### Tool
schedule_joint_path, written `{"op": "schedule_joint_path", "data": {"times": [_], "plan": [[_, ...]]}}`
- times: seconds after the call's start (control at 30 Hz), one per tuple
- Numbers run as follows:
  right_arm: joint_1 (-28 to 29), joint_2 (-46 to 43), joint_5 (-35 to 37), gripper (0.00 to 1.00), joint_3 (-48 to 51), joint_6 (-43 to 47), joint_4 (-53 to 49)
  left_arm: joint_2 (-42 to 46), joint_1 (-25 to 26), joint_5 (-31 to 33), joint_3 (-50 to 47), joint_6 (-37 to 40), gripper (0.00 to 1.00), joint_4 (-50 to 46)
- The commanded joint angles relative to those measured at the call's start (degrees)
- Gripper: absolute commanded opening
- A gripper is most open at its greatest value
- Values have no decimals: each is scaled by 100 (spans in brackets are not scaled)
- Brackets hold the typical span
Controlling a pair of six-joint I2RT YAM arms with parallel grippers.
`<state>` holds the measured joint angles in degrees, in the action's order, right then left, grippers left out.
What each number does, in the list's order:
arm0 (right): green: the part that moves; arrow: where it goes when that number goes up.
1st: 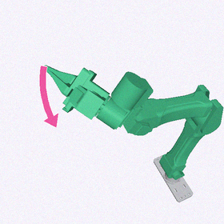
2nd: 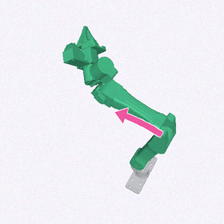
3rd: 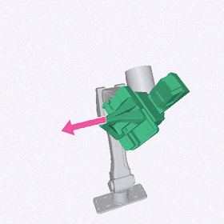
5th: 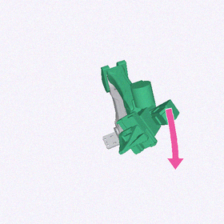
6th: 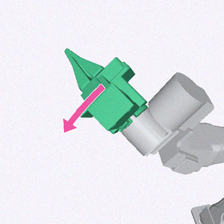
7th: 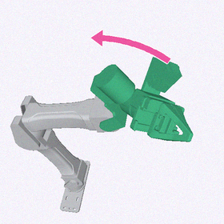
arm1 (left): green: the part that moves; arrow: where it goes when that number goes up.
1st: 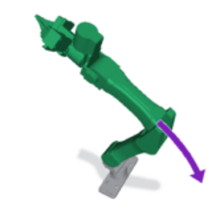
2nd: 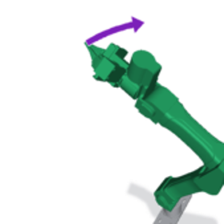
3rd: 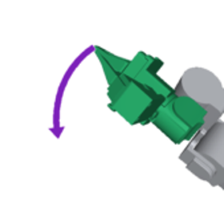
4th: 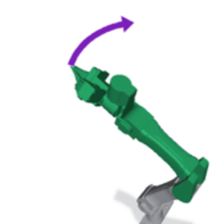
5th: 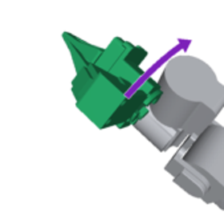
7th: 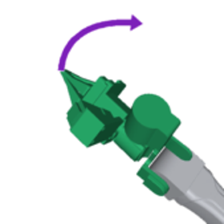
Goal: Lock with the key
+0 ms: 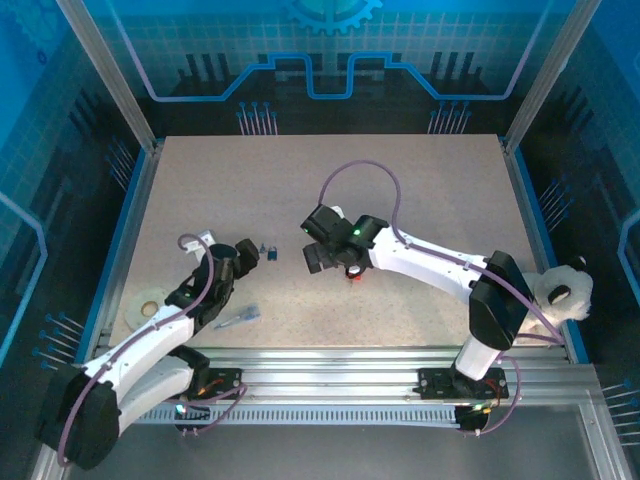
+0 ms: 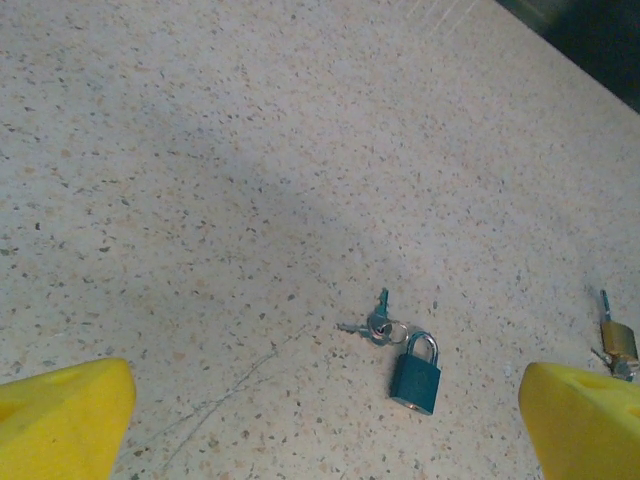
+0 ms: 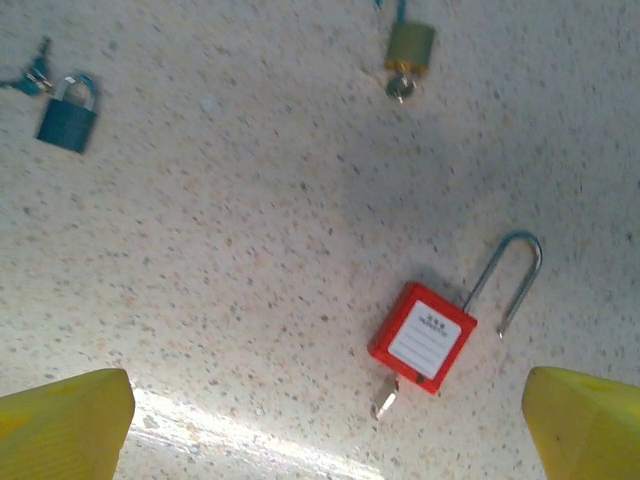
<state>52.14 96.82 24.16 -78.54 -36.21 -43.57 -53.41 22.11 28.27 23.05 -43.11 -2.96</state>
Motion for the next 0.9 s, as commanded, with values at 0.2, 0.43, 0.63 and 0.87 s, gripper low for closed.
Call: {"op": "schedule_joint_path", "data": {"times": [0.2, 0.43, 0.63, 0.87], "plan": [[-48, 183, 88, 100, 438, -1164, -302, -276, 424, 524, 466, 312, 99, -460], [-312, 229, -435, 94, 842, -1548, 26, -259, 512, 574, 485, 366, 99, -477], [-428, 331, -583, 89, 1056, -1705, 207, -154, 522, 560, 468, 374, 99, -478], [-545, 528, -817, 77, 1156, -1624, 530, -72, 515, 526, 405, 389, 99, -425]]}}
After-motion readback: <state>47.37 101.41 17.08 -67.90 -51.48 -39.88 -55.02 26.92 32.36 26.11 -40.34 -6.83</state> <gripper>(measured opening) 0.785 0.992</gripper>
